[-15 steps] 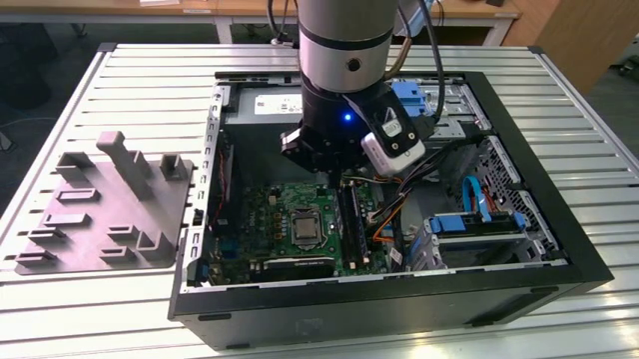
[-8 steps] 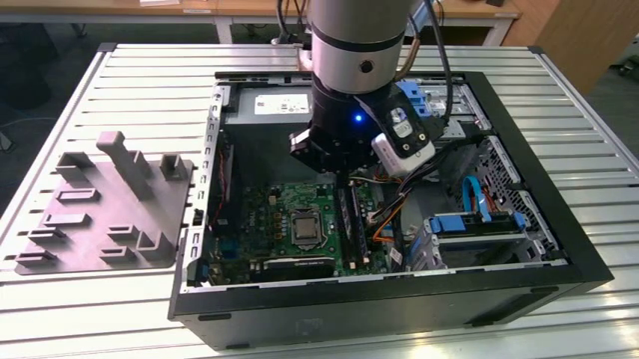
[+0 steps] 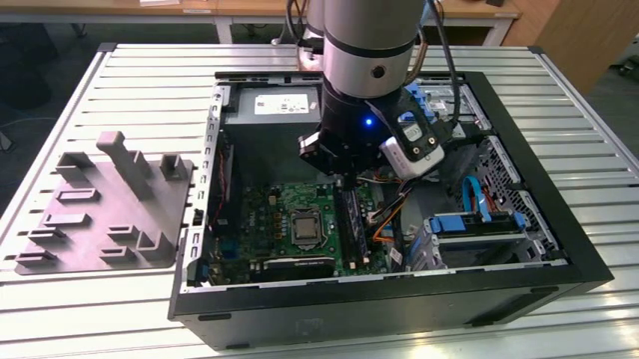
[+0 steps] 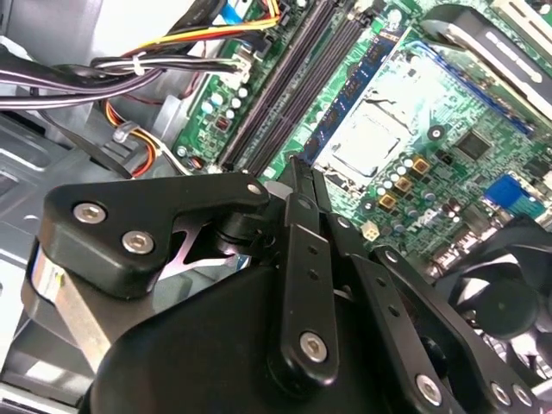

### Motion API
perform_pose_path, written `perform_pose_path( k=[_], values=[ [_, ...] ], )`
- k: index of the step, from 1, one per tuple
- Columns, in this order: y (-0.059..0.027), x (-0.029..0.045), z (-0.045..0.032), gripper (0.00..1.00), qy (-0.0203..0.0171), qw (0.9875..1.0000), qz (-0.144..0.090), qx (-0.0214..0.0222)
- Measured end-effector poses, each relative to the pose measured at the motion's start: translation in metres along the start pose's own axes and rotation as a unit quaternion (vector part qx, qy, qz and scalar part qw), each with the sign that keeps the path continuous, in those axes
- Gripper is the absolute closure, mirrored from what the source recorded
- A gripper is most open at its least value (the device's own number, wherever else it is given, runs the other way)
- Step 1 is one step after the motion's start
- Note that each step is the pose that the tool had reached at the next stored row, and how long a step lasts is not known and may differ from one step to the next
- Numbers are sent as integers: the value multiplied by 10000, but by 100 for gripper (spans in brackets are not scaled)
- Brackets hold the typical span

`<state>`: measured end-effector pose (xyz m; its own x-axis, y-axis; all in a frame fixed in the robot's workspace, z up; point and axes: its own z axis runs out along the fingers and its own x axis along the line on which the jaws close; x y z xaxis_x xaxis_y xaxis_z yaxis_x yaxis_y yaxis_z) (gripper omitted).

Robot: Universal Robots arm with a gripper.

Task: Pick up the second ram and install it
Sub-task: 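Insert the second ram into the second slot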

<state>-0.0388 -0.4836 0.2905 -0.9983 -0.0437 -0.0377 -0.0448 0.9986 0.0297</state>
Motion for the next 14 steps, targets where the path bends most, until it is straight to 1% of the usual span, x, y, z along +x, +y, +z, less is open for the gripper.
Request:
perform_pose_path(
  k=[8, 14],
  values=[
    [-5, -6, 142, 89, 1, 10000, 5, -1],
    [-7, -5, 211, 89, -2, 9999, 128, 5]
  ],
)
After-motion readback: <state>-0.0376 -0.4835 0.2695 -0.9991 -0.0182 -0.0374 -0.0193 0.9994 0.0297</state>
